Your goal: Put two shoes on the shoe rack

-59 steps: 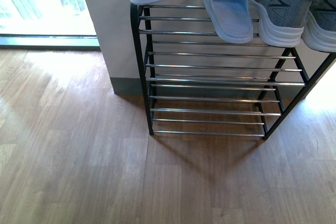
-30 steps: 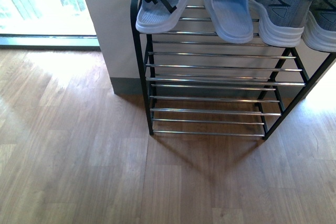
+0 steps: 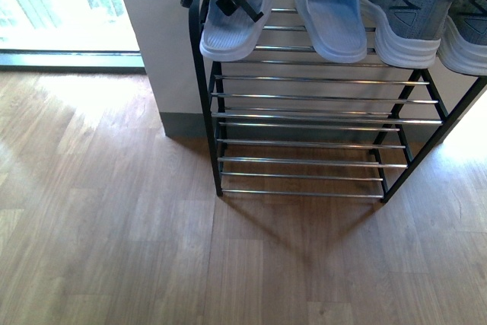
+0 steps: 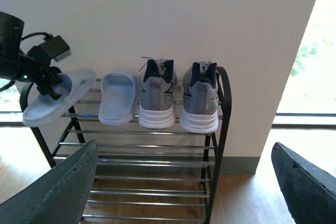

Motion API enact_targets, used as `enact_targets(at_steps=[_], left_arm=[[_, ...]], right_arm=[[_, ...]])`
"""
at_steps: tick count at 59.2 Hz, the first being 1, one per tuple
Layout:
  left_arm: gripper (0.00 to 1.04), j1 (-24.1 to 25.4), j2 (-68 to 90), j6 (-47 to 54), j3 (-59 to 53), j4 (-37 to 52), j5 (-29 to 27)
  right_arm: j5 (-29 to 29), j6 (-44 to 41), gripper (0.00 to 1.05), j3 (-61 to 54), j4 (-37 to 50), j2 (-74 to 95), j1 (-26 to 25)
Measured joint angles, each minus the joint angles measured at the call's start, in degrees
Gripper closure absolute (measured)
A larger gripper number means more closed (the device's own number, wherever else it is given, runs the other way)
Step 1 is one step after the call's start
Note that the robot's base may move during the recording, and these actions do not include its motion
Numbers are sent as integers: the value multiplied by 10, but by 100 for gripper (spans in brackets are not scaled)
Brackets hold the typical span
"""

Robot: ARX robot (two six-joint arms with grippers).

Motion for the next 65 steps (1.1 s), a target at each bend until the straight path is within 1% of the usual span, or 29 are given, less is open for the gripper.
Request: enact_targets(at_steps=[4, 5, 6, 7, 9, 16, 17, 20, 26, 30, 31, 37, 45, 46, 49, 55, 59, 65], left_arm=[[53, -5, -15, -33, -21, 1, 2], [51, -5, -17, -37, -23, 1, 1], [46, -8, -27, -49, -34, 2, 2], [44, -9, -30, -54, -38, 2, 2], [37, -12, -48, -71, -56, 8, 3], [9, -28, -152, -146, -152, 41, -11], [8, -30, -168, -151, -168, 47, -15], [10, -37, -218, -170, -223, 75, -26], [9, -48, -308, -207, -332, 125, -55], [9, -53, -375, -230, -417, 161, -86], [9, -53, -385, -232, -423, 164, -88], [9, -55, -491, -259, -561, 223, -130], [9, -59, -643, -289, -716, 252, -182], [9, -60, -655, -291, -728, 252, -188], [9, -66, -735, -299, -800, 249, -226], [9, -70, -850, -326, -899, 212, -264], [9, -72, -937, -352, -969, 169, -298], [9, -81, -1046, -393, -1037, 98, -344]], right_arm=[[0, 0, 9, 0, 0, 0, 0], [0, 0, 9, 0, 0, 0, 0], [0, 0, 9, 0, 0, 0, 0], [0, 0, 9, 0, 0, 0, 0], [0, 0, 9, 0, 0, 0, 0], [0, 0, 9, 0, 0, 0, 0], [0, 0, 9, 0, 0, 0, 0], [0, 0, 9, 0, 0, 0, 0], [0, 0, 9, 0, 0, 0, 0], [0, 0, 9, 0, 0, 0, 0], [0, 0, 9, 0, 0, 0, 0], [0, 0, 9, 0, 0, 0, 0], [0, 0, 9, 0, 0, 0, 0], [0, 0, 9, 0, 0, 0, 0], [0, 0, 9, 0, 0, 0, 0], [0, 0, 9, 0, 0, 0, 0], [0, 0, 9, 0, 0, 0, 0], [0, 0, 9, 0, 0, 0, 0]])
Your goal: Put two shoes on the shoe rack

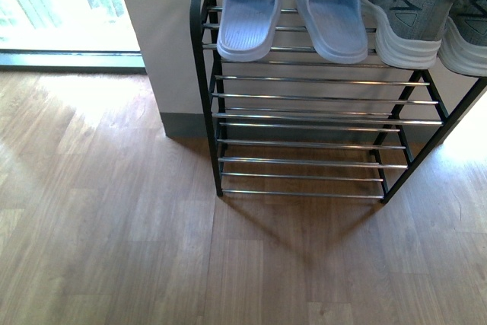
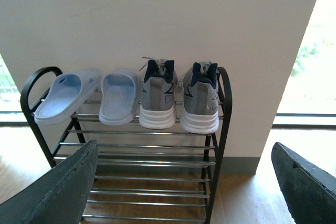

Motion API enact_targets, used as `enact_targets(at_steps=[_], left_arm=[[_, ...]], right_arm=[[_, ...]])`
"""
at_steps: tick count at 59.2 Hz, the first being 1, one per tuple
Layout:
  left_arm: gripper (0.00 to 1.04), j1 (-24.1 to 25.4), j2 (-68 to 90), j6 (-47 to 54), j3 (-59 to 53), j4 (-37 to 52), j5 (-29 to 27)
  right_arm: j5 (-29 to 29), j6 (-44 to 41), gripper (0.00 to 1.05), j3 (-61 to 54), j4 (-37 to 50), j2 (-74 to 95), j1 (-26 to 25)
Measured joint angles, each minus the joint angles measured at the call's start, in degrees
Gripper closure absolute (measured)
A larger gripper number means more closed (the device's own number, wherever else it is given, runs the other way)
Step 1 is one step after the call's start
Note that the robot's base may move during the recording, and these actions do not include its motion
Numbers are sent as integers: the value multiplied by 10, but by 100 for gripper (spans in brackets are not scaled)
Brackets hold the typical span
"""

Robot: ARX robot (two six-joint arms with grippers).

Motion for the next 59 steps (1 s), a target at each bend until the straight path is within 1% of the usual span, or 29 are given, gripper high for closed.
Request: enact_targets(at_steps=[6, 8, 12, 13, 14, 16, 19, 20, 22, 25, 27, 30, 35, 36, 37, 41, 43, 54, 56, 59], left_arm=[[9, -35, -150, -76, -59, -115, -76], [9, -39, -174, -93, -66, -130, -82], [10, -41, -188, -107, -67, -130, -83], [10, -40, -190, -105, -69, -123, -75], [13, -32, -200, -90, -80, -94, -43], [21, -10, -221, -64, -112, -21, 38], [31, 21, -250, -28, -154, 52, 130], [33, 25, -255, -23, -159, 59, 141], [40, 44, -272, -7, -172, 69, 176], [47, 62, -288, 1, -181, 70, 200], [54, 79, -302, 8, -189, 69, 218], [62, 95, -314, 12, -198, 66, 233], [79, 130, -339, 18, -216, 57, 270], [81, 134, -341, 18, -217, 56, 273], [86, 143, -348, 19, -222, 53, 283], [101, 165, -365, 20, -231, 47, 302], [103, 172, -371, 20, -233, 44, 308], [103, 213, -404, 22, -250, 28, 352], [103, 239, -412, 22, -253, 23, 391], [103, 265, -419, 23, -257, 20, 413]], right_arm=[[0, 0, 9, 0, 0, 0, 0], [0, 0, 9, 0, 0, 0, 0], [0, 0, 9, 0, 0, 0, 0], [0, 0, 9, 0, 0, 0, 0], [0, 0, 9, 0, 0, 0, 0], [0, 0, 9, 0, 0, 0, 0], [0, 0, 9, 0, 0, 0, 0], [0, 0, 9, 0, 0, 0, 0], [0, 0, 9, 0, 0, 0, 0], [0, 0, 9, 0, 0, 0, 0], [0, 0, 9, 0, 0, 0, 0], [0, 0, 9, 0, 0, 0, 0], [0, 0, 9, 0, 0, 0, 0], [0, 0, 9, 0, 0, 0, 0], [0, 0, 9, 0, 0, 0, 0], [0, 0, 9, 0, 0, 0, 0], [0, 0, 9, 0, 0, 0, 0], [0, 0, 9, 0, 0, 0, 0], [0, 0, 9, 0, 0, 0, 0], [0, 0, 9, 0, 0, 0, 0]])
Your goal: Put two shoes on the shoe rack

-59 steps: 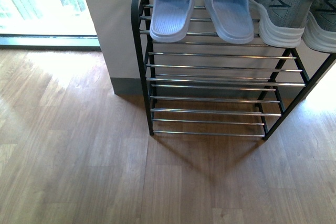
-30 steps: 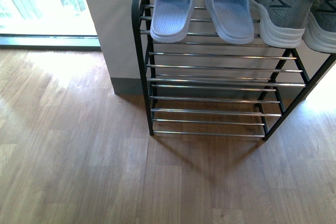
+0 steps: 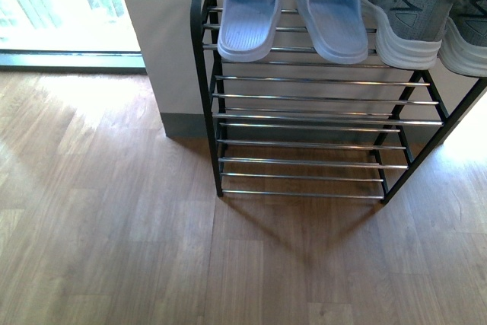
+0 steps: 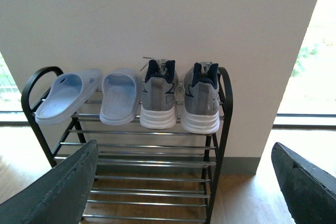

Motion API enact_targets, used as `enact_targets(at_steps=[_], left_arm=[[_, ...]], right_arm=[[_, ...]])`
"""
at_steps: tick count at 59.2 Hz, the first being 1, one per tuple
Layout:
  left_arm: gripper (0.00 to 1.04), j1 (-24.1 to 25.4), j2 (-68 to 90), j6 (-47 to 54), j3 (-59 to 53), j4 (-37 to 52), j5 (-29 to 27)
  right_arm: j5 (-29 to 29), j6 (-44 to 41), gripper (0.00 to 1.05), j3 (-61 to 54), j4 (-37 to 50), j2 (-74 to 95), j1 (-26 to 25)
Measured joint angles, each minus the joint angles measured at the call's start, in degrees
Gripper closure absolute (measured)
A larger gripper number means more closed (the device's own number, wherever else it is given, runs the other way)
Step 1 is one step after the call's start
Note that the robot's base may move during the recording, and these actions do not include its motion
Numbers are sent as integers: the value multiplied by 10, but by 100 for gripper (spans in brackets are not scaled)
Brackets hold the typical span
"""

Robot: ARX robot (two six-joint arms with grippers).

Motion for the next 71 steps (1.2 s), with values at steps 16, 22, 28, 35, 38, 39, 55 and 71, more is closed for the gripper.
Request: enact_targets(at_steps=[16, 22, 28, 35, 38, 39, 55, 71], left_arm=[[103, 24, -112, 1, -20, -89, 9], [103, 24, -116, 1, -27, -92, 9], [103, 24, -117, 1, -27, -91, 9], [103, 24, -117, 1, -27, -91, 9], [103, 24, -117, 1, -27, -91, 9], [103, 24, -118, 1, -27, -91, 9], [67, 24, -118, 1, -27, -91, 9], [19, 24, -118, 1, -27, -91, 10]], right_arm=[[0, 0, 9, 0, 0, 0, 0], [0, 0, 9, 0, 0, 0, 0], [0, 0, 9, 0, 0, 0, 0], [0, 0, 9, 0, 0, 0, 0], [0, 0, 9, 0, 0, 0, 0], [0, 0, 9, 0, 0, 0, 0], [-2, 0, 9, 0, 0, 0, 0], [1, 0, 9, 0, 0, 0, 0]])
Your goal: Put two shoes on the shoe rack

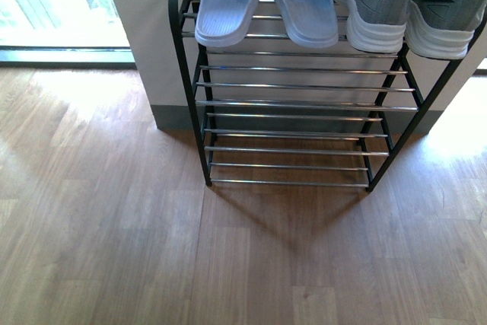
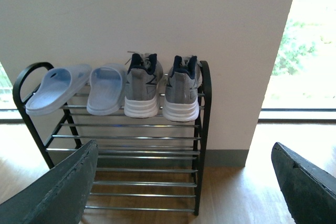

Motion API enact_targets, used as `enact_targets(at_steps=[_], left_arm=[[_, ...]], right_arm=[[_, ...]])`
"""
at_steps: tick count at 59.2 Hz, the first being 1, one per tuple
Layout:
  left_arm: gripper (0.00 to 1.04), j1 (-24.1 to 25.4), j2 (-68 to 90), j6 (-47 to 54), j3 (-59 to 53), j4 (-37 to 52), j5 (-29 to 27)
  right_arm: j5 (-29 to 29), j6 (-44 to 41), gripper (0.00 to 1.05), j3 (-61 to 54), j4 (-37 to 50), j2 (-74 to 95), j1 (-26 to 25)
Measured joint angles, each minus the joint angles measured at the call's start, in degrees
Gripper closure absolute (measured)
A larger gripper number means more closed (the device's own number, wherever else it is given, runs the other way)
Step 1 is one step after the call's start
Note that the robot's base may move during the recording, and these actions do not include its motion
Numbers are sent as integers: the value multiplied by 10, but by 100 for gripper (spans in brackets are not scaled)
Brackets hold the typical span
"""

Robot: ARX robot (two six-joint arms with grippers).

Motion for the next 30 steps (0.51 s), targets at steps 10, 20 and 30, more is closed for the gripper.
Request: enact_targets(at_steps=[10, 20, 30], left_arm=[[9, 0, 0, 1, 0, 0, 0], [9, 0, 0, 2, 0, 0, 0], [9, 0, 0, 1, 0, 0, 0]], right_arm=[[0, 0, 9, 0, 0, 0, 0], [0, 0, 9, 0, 0, 0, 0], [0, 0, 9, 0, 0, 0, 0]])
